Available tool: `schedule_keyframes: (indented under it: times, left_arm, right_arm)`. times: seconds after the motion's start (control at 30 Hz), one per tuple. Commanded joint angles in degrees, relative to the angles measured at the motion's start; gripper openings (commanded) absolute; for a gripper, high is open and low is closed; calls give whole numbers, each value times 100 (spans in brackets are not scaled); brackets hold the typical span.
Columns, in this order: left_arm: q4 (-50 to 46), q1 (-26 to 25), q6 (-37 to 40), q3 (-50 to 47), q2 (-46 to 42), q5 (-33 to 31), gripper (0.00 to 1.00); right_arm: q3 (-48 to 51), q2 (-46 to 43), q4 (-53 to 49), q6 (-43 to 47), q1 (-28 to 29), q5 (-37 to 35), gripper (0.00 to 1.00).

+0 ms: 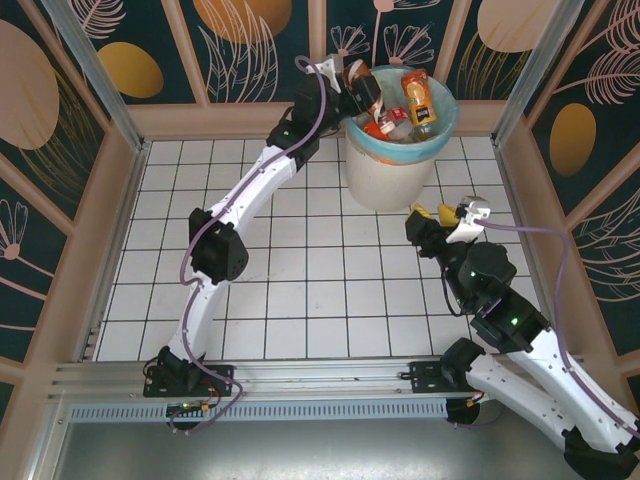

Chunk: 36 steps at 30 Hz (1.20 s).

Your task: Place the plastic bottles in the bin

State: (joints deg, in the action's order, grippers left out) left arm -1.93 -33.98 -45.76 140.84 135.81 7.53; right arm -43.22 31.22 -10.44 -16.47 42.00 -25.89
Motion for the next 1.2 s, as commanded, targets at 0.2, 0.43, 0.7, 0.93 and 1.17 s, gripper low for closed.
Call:
schedule_keyframes:
  times: [0.2, 0.43, 0.7, 0.93, 1.17]
  left_arm:
    - [-9, 2, 206, 93, -365, -379, 89]
    - [-155, -1, 427, -5, -816, -437, 85]
    - [-806, 5, 1333, -1452, -2408, -1159, 83]
    - [-606, -3, 2435, -4831, -5020, -2868, 85]
    - [-964, -3, 2327, -6672, -6739, -3699, 83]
  right_arm:
    - [70, -39, 17, -333, 28, 64, 61]
    - [17, 288, 103, -506, 28, 315, 60]
    - [-996, 1712, -540, -383, 28, 761, 62]
    - [-2217, 2880, -894, 98, -22, 127, 64]
    - [-4536, 5098, -615, 1066, -793, 510, 63]
